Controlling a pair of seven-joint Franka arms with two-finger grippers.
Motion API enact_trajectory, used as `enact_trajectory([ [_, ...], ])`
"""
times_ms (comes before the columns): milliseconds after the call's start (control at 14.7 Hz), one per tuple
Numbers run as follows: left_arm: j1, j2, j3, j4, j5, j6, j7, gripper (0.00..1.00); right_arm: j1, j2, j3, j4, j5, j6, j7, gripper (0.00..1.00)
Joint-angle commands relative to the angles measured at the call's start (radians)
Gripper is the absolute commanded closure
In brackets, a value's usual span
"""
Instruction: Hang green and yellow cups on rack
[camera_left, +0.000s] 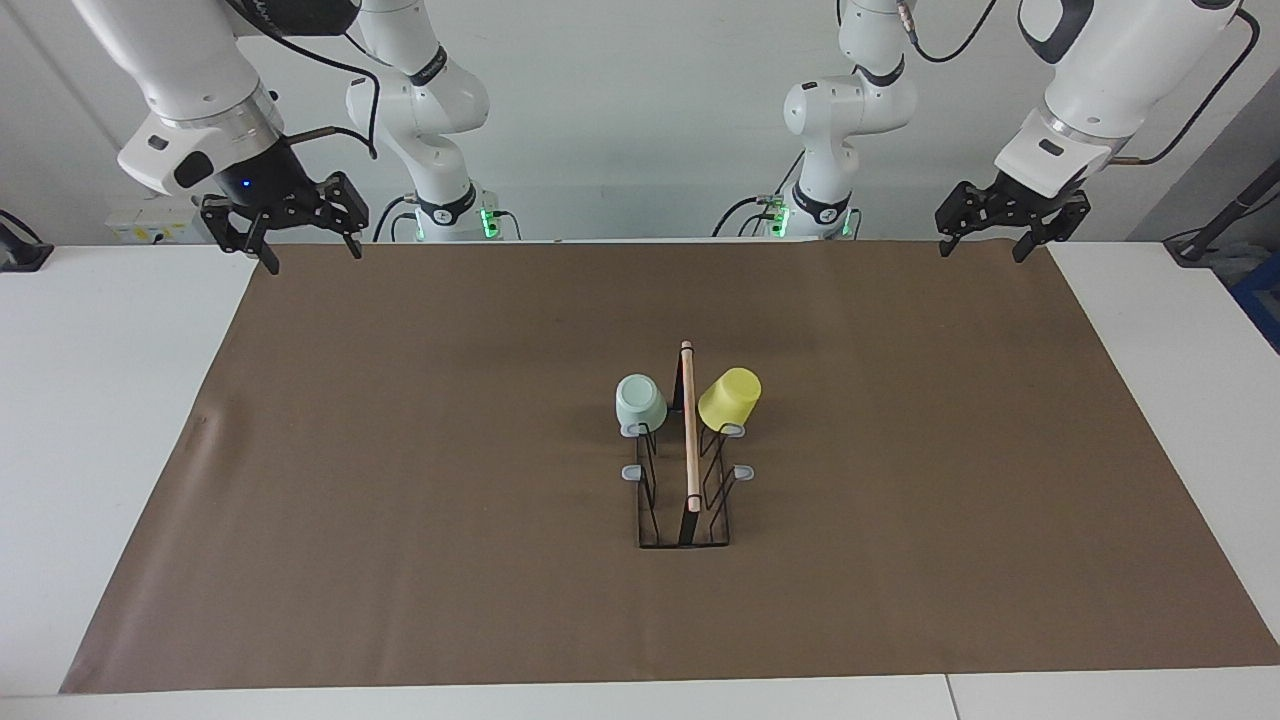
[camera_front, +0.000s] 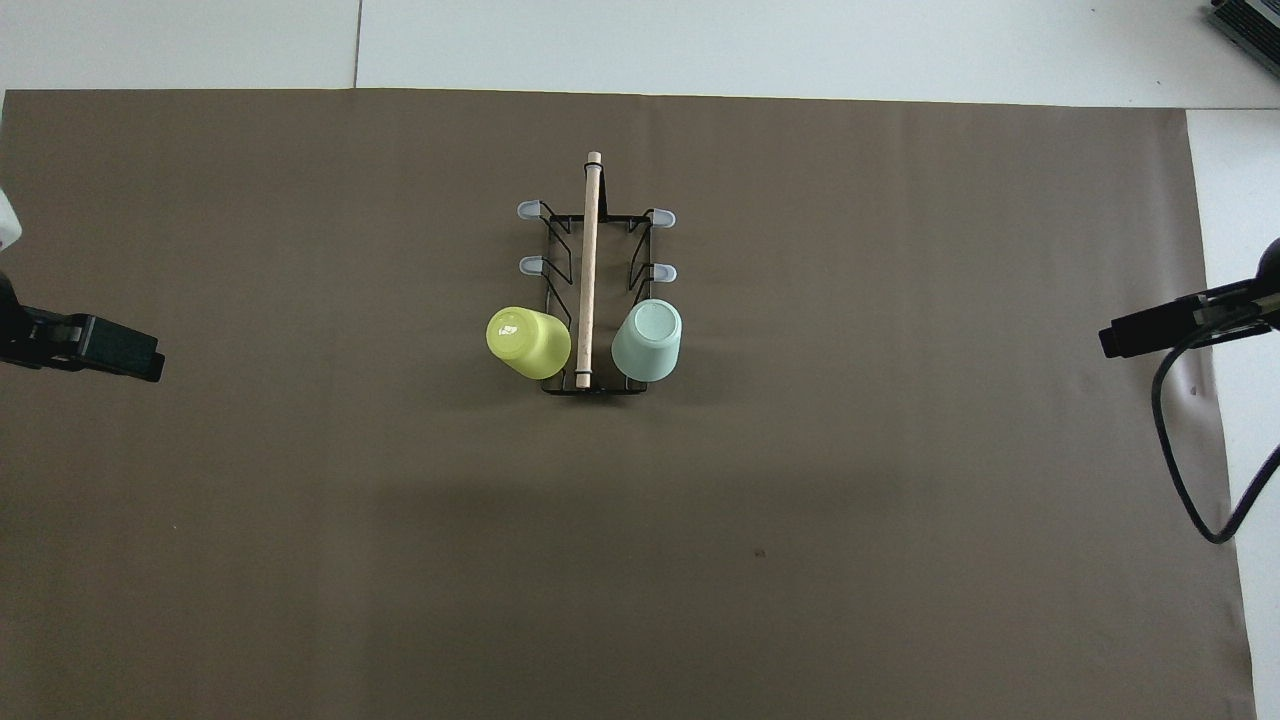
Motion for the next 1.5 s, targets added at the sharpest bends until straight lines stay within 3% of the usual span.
enact_trajectory([
  [0, -0.002, -0.02, 0.002, -0.019, 0.001, -0.008, 0.008, 0.0, -0.003, -0.034, -0.017, -0.013, -0.022, -0.001, 0.018, 0.0],
  [476, -0.002, -0.02, 0.002, -0.019, 0.001, -0.01, 0.009, 0.0, -0.001, -0.043, 0.001, -0.033, -0.009, 0.009, 0.096, 0.0],
  [748, 0.008, -0.011, 0.004, -0.01, -0.003, 0.082, 0.003, 0.0, -0.001, -0.044, 0.004, -0.036, -0.007, 0.01, 0.096, 0.0],
  [1428, 0.004, -0.013, 0.004, -0.011, -0.02, 0.073, -0.054, 0.0, -0.001, -0.044, 0.004, -0.036, -0.007, 0.012, 0.091, 0.0],
])
